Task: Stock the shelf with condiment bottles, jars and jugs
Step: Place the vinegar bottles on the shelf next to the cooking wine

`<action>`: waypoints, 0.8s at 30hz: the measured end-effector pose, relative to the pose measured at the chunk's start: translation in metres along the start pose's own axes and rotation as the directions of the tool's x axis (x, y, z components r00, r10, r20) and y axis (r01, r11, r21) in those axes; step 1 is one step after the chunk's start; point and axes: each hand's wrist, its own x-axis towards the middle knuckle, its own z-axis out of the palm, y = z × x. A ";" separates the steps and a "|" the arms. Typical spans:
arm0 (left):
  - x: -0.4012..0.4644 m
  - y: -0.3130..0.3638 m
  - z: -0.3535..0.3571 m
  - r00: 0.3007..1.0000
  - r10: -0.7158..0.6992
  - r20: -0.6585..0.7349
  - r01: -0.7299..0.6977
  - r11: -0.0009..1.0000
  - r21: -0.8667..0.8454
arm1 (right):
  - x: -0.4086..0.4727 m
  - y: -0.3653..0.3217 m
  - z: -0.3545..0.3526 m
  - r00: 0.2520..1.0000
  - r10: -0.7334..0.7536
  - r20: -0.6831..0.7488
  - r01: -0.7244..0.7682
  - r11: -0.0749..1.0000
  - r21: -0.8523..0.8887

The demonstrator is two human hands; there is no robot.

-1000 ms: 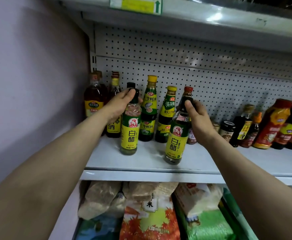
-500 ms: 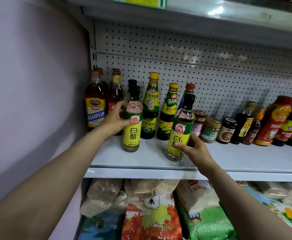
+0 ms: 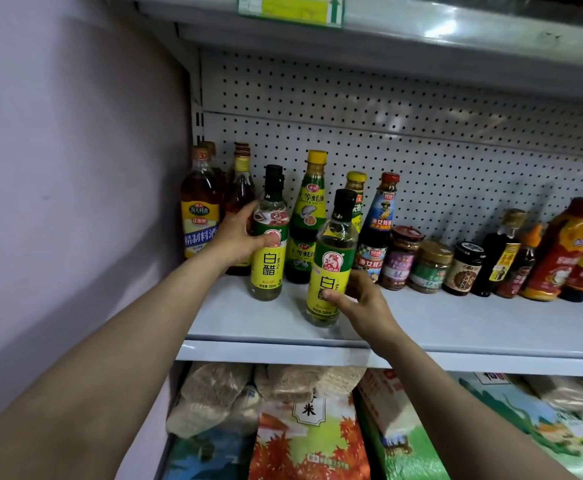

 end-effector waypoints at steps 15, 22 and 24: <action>-0.044 0.061 -0.026 0.905 0.405 -0.128 -0.415 0.907 -0.070 | -0.008 -0.012 0.063 0.988 -0.082 0.133 0.085 0.996 -0.018; -0.056 0.077 -0.040 0.895 0.445 0.017 -0.434 0.864 0.255 | -0.014 -0.013 0.084 0.996 -0.059 0.061 0.057 0.998 0.032; -0.057 0.080 -0.042 0.904 0.427 0.029 -0.414 0.855 0.312 | -0.017 -0.010 0.084 0.996 -0.049 0.075 0.047 0.998 0.033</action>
